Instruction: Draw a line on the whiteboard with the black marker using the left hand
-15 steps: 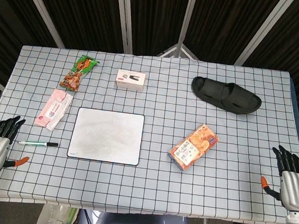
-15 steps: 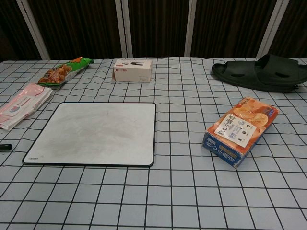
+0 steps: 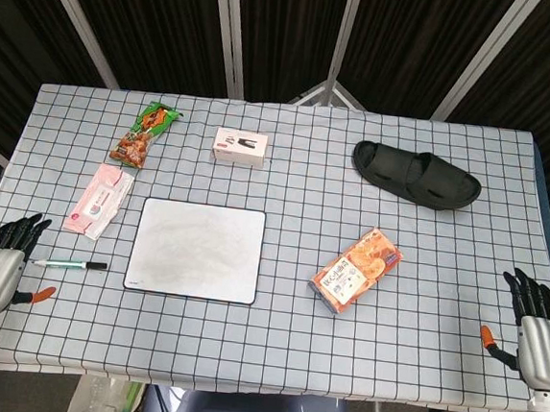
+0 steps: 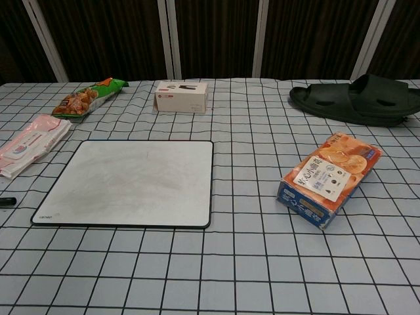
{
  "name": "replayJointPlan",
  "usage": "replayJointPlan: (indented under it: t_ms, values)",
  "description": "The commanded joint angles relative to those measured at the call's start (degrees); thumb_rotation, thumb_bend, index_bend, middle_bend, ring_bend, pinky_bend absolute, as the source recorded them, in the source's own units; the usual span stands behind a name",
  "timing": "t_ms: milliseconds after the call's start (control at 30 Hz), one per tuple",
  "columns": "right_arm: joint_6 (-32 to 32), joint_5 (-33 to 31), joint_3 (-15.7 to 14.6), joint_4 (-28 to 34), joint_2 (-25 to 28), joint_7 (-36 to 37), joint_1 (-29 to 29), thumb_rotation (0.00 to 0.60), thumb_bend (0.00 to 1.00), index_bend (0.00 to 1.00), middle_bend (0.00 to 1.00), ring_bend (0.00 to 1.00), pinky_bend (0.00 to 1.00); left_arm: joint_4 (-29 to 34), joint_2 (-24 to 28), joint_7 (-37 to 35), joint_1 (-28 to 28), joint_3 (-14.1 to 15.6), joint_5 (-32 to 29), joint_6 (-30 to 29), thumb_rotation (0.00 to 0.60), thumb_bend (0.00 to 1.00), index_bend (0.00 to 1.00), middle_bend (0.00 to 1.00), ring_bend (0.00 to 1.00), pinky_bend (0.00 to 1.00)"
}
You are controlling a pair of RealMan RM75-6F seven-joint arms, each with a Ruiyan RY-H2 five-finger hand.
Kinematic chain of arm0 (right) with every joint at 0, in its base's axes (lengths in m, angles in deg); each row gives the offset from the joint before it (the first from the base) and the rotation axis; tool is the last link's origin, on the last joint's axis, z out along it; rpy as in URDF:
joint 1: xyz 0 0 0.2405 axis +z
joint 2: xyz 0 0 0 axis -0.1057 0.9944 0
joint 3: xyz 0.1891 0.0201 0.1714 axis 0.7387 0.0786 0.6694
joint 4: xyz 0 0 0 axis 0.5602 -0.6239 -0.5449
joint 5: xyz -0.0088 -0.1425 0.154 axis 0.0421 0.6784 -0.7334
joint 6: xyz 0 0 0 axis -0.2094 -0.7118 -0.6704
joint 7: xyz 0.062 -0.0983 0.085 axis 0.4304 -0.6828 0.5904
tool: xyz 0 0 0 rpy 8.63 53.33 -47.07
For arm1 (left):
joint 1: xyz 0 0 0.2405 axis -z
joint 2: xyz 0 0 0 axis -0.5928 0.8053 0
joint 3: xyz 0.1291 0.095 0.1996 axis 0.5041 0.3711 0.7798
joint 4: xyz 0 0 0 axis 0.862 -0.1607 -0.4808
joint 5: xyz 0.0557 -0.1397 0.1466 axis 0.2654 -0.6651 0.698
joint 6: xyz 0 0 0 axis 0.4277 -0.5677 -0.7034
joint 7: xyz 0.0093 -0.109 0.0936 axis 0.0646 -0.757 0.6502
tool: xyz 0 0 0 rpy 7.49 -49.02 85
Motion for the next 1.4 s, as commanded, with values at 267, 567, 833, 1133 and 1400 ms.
replayJointPlan:
  t_ms: [267,567,833,1133,1400]
  values:
    - [-0.3,-0.2,0.1,-0.2,0.0,0.2,-0.2,0.6,0.34,0.0,0.0,0.0,0.0,-4.2,-3.0,5.3,5.6,-2.3,-9.5,10.4,0.6,0.38,0.47,0.0,0.0,0.0]
    - [-0.4,-0.1,0.1,-0.6,-0.2,0.3,-0.2,0.6,0.34,0.0,0.0,0.0,0.0,-12.1,-8.8,10.7,10.2,-3.3,-16.3,17.4,0.6,0.44,0.5,0.0,0.0,0.0]
    - [-0.5,-0.1,0.2,-0.5,-0.3,0.3,-0.3,0.6,0.34,0.0,0.0,0.0,0.0,-14.5,-11.1,13.6,11.4,-2.6,-17.3,18.0,0.6,0.44,0.46,0.0,0.0,0.0]
    - [-0.5,-0.2,0.3,-0.5,-0.4,0.5,-0.3,0.6,0.34,0.0,0.0,0.0,0.0,-15.9,-12.3,14.9,12.1,-2.4,-18.4,18.2,0.6,0.44,0.41,0.0,0.0,0.0]
    - [-0.6,-0.2,0.4,-0.6,-0.4,0.8,-0.3,0.6,0.34,0.0,0.0,0.0,0.0,-16.9,-14.1,16.8,12.4,-2.1,-18.0,16.5,0.6,0.44,0.43,0.0,0.0,0.0]
